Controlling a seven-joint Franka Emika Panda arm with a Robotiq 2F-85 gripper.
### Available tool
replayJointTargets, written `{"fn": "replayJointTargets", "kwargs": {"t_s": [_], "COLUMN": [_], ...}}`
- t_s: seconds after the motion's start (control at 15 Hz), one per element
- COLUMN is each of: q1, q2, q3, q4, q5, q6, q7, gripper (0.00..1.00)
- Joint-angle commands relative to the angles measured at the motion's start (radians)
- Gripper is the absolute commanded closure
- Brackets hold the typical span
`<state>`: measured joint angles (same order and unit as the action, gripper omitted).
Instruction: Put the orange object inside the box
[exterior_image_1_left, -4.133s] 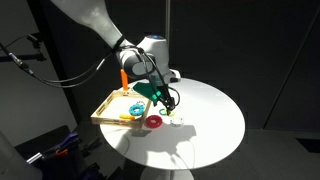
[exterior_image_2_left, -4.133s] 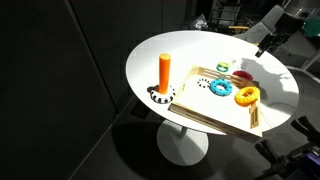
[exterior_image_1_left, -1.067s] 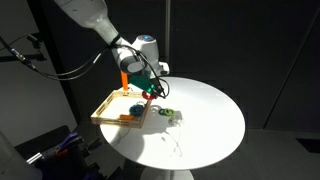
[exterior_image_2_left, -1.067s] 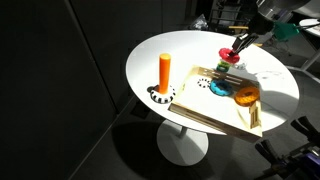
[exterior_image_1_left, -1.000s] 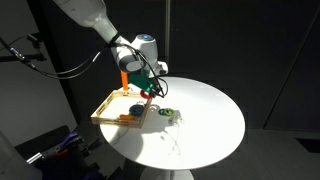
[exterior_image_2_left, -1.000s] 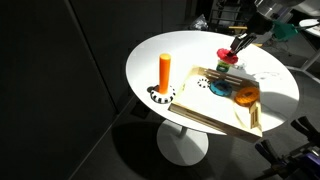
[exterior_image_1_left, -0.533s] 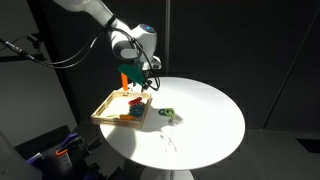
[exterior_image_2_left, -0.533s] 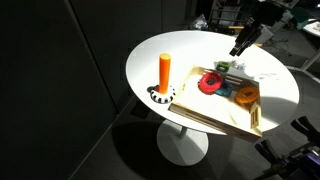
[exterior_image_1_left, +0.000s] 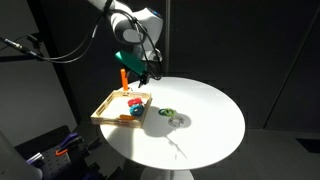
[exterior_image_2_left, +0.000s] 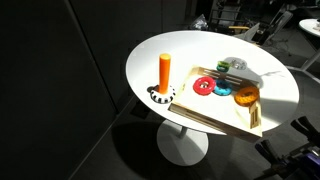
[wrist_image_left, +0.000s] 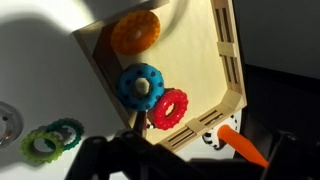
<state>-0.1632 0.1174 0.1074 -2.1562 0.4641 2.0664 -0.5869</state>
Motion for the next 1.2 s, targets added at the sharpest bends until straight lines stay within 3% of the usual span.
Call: {"fn": "replayJointTargets", "kwargs": {"t_s": [0.0,0.67,1.13], "q1": [0.044,0.090,0.090], "q2": [-0.029,-0.106,-0.114], "q3": [-0.058,-0.111,-0.122], "q4": [0.038,0.079,0.073], "q5": [-0.099,-0.401,-0.423], "q6": [-0.059,0.005,0.004], "q7": [0.065,0.314,0.326], "gripper": [0.00,0.00,0.00]}}
